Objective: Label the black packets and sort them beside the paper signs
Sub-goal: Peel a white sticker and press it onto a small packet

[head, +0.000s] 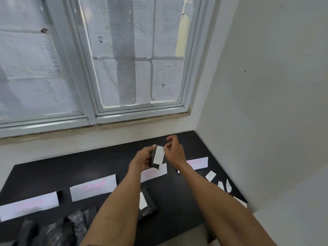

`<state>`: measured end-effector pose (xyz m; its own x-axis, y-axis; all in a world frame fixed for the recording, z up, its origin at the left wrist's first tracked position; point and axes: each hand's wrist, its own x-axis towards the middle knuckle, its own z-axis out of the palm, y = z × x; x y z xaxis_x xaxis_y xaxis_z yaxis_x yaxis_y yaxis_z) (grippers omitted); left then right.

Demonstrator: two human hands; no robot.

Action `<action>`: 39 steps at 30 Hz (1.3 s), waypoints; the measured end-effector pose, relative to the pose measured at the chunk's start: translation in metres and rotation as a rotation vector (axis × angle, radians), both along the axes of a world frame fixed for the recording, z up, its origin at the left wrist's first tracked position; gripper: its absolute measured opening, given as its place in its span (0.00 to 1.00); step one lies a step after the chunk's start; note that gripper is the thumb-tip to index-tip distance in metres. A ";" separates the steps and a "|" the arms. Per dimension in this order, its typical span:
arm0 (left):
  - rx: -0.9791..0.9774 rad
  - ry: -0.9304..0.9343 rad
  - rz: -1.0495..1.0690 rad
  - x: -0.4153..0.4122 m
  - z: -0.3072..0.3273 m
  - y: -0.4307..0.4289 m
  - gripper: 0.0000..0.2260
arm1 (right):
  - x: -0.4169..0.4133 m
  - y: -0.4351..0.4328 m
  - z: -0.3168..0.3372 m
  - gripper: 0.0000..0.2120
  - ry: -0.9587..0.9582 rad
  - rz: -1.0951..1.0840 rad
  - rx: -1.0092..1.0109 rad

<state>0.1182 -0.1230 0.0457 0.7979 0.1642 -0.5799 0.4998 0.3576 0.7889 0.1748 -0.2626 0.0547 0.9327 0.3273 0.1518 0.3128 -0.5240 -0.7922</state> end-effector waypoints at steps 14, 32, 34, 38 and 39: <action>0.030 0.026 -0.019 -0.015 0.012 -0.006 0.17 | -0.018 0.000 0.005 0.15 0.042 -0.043 0.027; -0.117 -0.113 -0.081 -0.021 0.018 -0.014 0.25 | -0.036 -0.015 0.009 0.25 -0.097 -0.122 0.090; -0.169 -0.140 -0.048 -0.022 0.018 -0.012 0.26 | -0.035 -0.017 0.004 0.21 -0.087 -0.027 0.091; -0.241 -0.165 0.040 -0.023 0.019 -0.005 0.34 | -0.038 -0.017 -0.009 0.18 0.060 0.077 0.141; -0.250 -0.162 0.047 -0.024 0.019 -0.004 0.35 | -0.040 -0.015 -0.012 0.20 0.102 0.086 0.161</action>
